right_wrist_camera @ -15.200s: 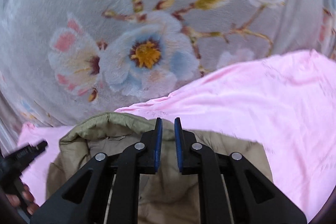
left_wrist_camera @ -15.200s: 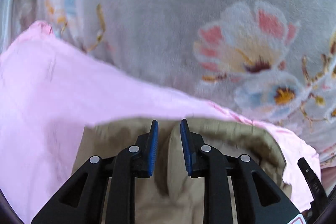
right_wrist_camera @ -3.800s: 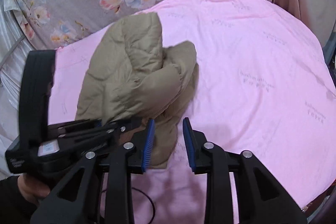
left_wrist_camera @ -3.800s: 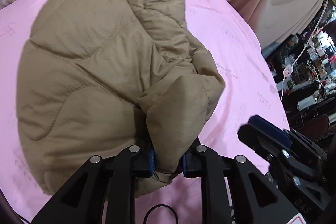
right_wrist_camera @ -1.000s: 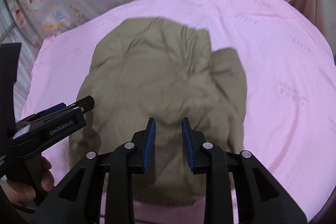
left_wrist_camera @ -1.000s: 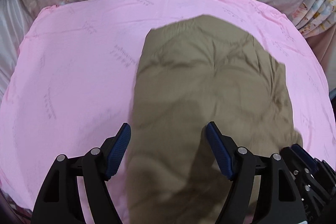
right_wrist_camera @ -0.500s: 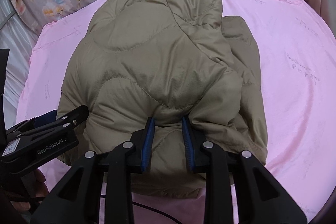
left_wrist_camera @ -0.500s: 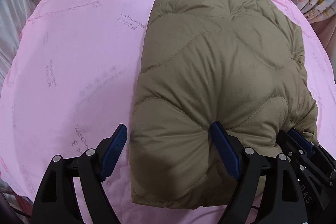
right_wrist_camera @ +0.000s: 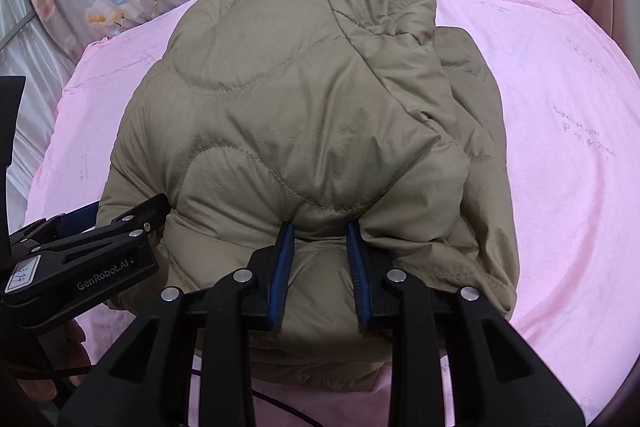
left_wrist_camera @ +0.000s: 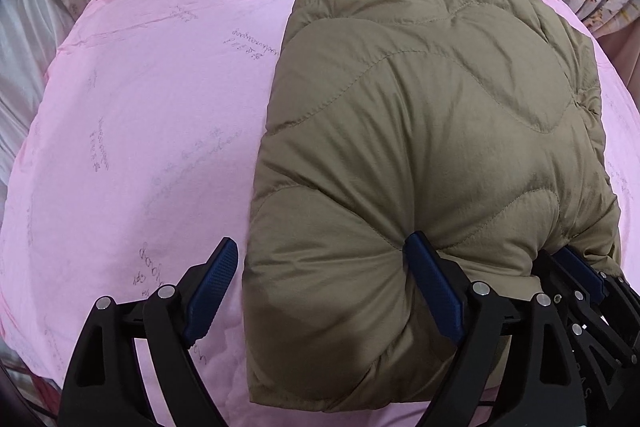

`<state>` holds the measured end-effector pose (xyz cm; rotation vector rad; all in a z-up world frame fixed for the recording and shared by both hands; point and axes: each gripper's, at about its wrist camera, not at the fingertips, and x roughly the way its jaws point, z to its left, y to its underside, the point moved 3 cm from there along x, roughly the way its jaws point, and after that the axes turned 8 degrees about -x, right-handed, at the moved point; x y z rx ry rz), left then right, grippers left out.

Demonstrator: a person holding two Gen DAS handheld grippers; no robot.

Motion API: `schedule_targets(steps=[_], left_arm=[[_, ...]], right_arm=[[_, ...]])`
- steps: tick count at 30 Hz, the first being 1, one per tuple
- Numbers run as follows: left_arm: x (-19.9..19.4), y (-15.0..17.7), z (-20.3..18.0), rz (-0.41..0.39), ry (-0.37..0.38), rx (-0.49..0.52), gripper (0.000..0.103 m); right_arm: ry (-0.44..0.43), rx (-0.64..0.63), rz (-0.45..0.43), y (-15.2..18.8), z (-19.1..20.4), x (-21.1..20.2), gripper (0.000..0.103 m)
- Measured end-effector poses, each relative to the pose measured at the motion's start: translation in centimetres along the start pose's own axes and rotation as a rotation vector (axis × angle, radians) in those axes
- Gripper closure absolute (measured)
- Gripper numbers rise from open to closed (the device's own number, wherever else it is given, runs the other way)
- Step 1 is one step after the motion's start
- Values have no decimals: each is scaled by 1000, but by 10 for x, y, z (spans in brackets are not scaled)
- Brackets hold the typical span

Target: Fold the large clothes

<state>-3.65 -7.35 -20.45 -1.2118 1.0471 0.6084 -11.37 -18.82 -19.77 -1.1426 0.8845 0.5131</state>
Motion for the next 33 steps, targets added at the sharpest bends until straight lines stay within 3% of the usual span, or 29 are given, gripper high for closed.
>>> schedule_targets(steps=[6,11,15,19,24,28,30,32,33], left_arm=[[0,0,-1,0,12,-2,17],[-8,-11,14,104,86,-96,19],[-30,-28,16,62,78,-109,22],[-38,-41,0,25,43,-36,22],[-26,-37,-14,67,31,-28,22],[-22,-33,-13,67,17,-16,21],[-22,-33,-12,73,24,-21,21],[-24,-36,-9,78,36,-34,21],[-24,-38,-8,82,46,-41,21]], right_arm=[[-43,32,3,3,-5,-1,77],[-98,143,74,-9,-20,-19,76],[-61,122,40,-19,-23,-45,76],[9,26,113,-15,-21,-35,76],[50,-32,125,-9,-13,-24,75],[31,12,90,-20,-20,-42,74],[6,76,60,-22,-31,-52,69],[8,151,30,-25,-50,-62,49],[11,183,22,-24,-61,-65,48]])
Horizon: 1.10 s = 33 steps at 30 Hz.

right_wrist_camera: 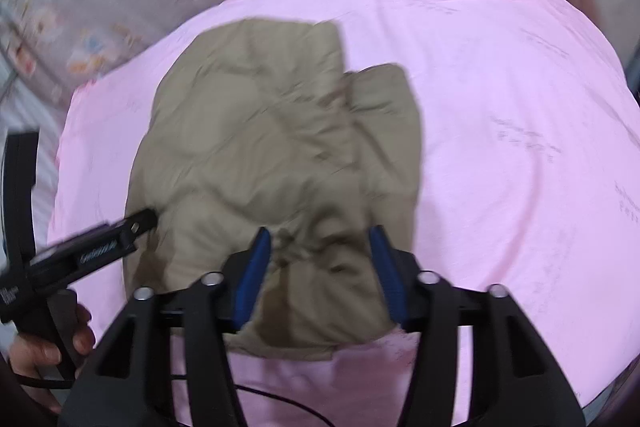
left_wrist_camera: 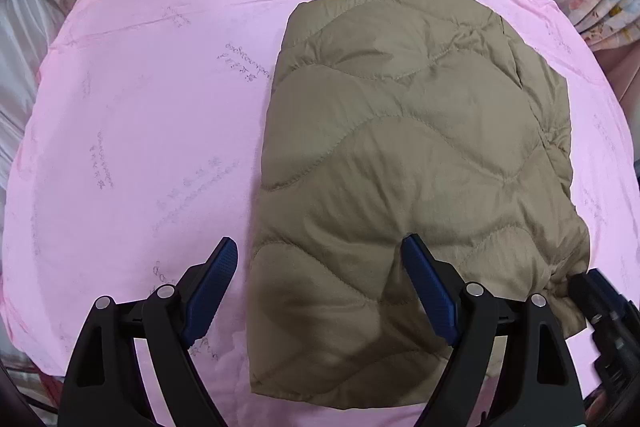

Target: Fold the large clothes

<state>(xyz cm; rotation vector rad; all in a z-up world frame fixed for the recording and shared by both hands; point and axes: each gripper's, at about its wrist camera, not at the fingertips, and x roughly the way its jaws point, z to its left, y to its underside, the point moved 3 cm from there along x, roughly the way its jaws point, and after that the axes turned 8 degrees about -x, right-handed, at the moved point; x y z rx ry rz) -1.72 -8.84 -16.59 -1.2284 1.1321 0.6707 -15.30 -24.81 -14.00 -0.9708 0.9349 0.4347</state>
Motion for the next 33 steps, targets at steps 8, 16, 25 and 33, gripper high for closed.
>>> schedule_targets(steps=[8,16,25,33], left_arm=[[5,-34,40,39,163,-190,21],[32,-58,73,103,241,-333,21],[57,-62,69,174,408,-397,19],[63,-64,40,190,458,-347,18]], right_arm=[[-135,347,83,-2,-81,32,47],[-302,526,185,6,-92,84,44],[-488,665,221,18,-80,110,43],[-581,718,238,20,-73,121,42]])
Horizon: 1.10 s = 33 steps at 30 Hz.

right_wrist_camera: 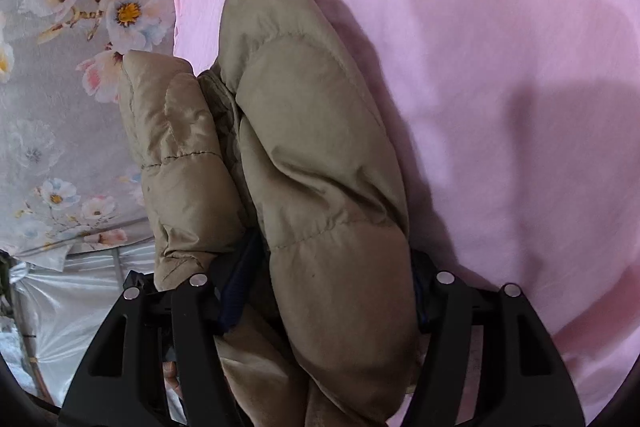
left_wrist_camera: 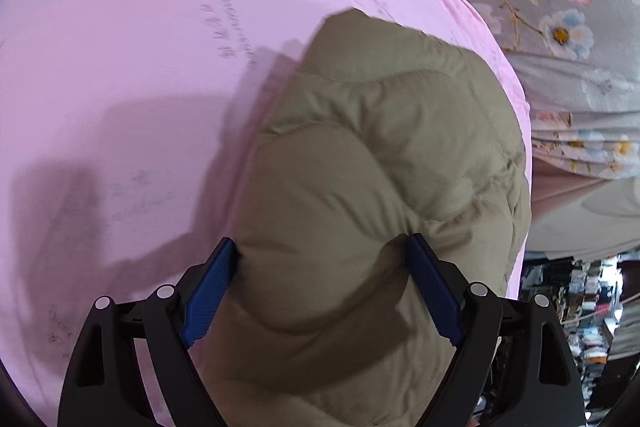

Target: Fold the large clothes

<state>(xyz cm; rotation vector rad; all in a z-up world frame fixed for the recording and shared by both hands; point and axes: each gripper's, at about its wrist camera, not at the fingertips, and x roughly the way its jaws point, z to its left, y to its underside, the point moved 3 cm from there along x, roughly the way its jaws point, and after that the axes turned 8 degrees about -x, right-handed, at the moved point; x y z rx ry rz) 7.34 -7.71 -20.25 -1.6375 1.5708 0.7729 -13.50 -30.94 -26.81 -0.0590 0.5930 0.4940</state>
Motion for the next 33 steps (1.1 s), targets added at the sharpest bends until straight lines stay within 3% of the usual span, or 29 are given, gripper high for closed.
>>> schedule_targets(steps=[7,11,16,20,26,33], left_arm=[[10,8,-30,-50,-113,127,17],[11,12,-43,-72,-150,226,17],[2,13,-56,-92,-159,318,29],[-13,10,-65,-120,-141,367,38],[-46,0,-74,-184,-82,365,46],[-101,-28,-84,-319,-3,362,53]], right_arm=[[-7,-25,6,-1,8,12,41],[-21,-71,58,1,21,27,69],[78,-240,37,6,57,30,86],[134,-382,8,13,94,28,90],[151,-558,-69,19,151,19,91],[158,-804,-157,18,236,23,91]])
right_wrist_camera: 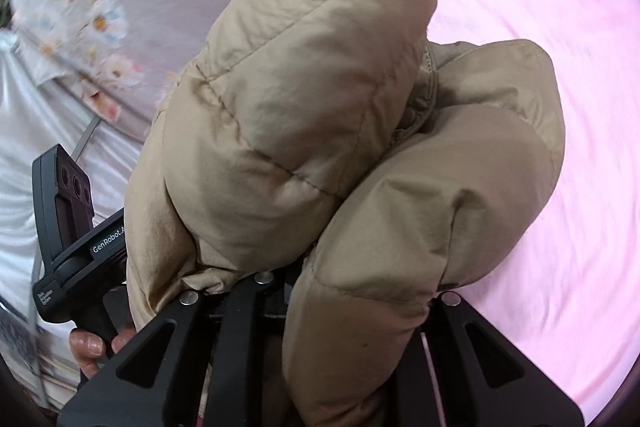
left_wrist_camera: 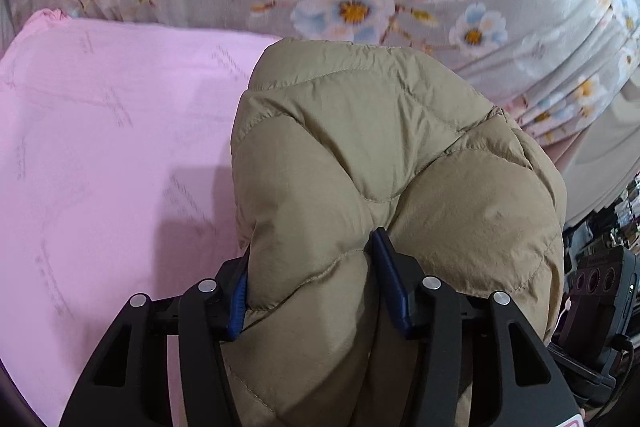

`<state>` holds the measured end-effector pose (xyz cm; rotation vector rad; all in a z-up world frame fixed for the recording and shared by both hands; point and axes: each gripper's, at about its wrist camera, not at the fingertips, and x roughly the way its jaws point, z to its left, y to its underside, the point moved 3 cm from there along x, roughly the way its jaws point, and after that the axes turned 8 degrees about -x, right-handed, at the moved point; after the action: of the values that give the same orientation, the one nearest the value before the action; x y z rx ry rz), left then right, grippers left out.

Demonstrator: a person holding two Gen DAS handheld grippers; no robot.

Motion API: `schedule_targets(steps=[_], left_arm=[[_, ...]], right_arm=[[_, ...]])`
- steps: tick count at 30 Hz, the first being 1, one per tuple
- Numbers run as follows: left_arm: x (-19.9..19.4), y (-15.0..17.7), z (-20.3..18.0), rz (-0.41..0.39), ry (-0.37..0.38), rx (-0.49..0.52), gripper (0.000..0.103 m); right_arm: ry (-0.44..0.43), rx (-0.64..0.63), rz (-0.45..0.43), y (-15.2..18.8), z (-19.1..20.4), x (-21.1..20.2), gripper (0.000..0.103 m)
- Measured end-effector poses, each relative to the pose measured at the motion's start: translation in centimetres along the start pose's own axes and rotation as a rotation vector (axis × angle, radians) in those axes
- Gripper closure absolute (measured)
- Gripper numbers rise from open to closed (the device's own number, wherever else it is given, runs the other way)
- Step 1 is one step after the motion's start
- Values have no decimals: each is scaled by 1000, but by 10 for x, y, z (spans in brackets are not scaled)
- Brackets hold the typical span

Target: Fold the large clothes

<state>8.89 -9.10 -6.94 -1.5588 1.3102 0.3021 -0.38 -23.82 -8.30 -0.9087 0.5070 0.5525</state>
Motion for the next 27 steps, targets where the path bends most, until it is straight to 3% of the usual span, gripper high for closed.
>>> schedule_targets(steps=[8,13,15,19,21,23,27], left_arm=[[-12,-64,24,-152,-21,32,55],[7,-95,62,-185,-57,40,55],[28,-105,85,-177,-93,38,55],[78,-109,137,-107,-267,-5,54],[84,-105,156,-86,-280,-46,54],[72,-103,163,-115,-286,-48,51],[41,-101,170,-129,-322,-84,51]], right_arm=[[-23,-132,-64,-53,32,46,91],[-15,-174,-48,-73,35,98,90],[10,-160,-12,-75,26,128,86],[82,-43,63,-59,-12,171,78],[78,60,46,-46,-38,164,75],[53,126,14,-35,-54,147,75],[91,55,-30,-16,-56,104,75]])
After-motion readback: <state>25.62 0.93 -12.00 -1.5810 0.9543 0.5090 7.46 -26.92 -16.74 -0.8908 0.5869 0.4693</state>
